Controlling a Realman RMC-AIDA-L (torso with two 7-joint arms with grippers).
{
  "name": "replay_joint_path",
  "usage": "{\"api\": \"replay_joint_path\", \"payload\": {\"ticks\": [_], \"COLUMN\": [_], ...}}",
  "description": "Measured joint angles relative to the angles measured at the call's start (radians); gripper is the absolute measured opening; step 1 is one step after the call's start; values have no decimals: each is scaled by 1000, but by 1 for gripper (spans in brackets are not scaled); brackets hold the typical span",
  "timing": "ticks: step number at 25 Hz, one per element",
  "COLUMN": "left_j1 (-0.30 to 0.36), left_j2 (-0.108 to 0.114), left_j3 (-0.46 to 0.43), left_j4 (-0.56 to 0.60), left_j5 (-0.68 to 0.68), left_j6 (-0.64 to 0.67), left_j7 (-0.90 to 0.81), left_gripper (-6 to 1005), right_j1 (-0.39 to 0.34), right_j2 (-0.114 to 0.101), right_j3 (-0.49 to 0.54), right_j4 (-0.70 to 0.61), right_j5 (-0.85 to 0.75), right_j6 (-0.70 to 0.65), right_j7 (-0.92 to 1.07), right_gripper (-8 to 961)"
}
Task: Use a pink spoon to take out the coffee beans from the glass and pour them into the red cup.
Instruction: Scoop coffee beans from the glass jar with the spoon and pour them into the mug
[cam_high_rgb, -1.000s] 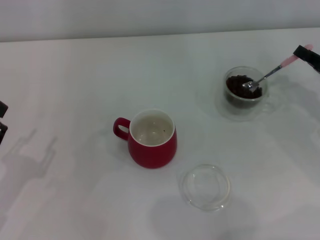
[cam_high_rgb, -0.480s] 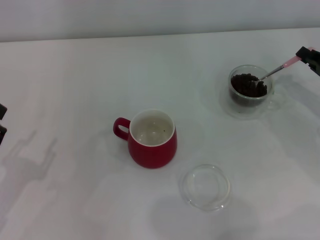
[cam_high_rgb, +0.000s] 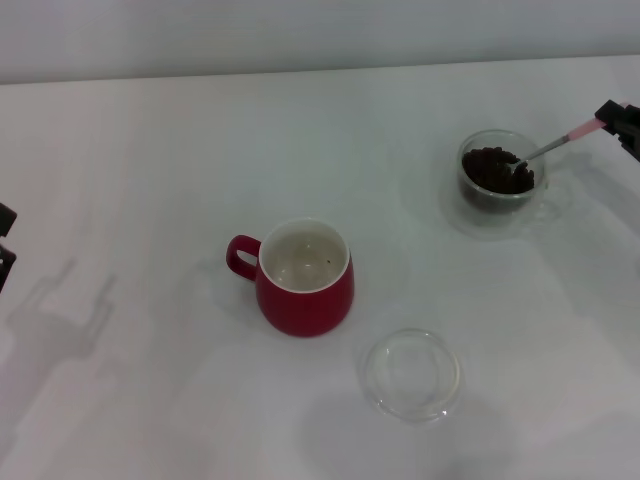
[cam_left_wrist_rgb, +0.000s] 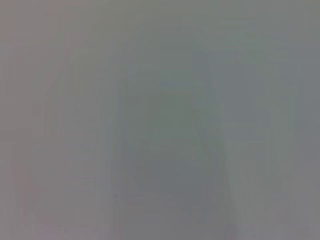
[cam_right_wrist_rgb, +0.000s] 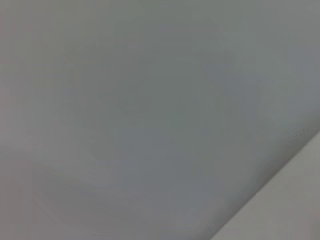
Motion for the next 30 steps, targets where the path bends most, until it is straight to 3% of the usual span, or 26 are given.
{"api": "replay_joint_path", "payload": {"ticks": [13,30], "left_j1": [-7,-17], "left_j2": [2,2], "left_j3": [0,0], "left_j4": [0,0], "left_j5": [0,0], "left_j6": [2,6], "left_j7": [0,0], "left_gripper": [519,519], "right_j1": [-4,-7], "right_j2": [-1,-28], "right_j3": [4,13], "right_j4": [-8,-13], "right_j5": [10,16], "right_j6": [-27,-32], "right_j7": [48,110], "right_gripper": [145,145]}}
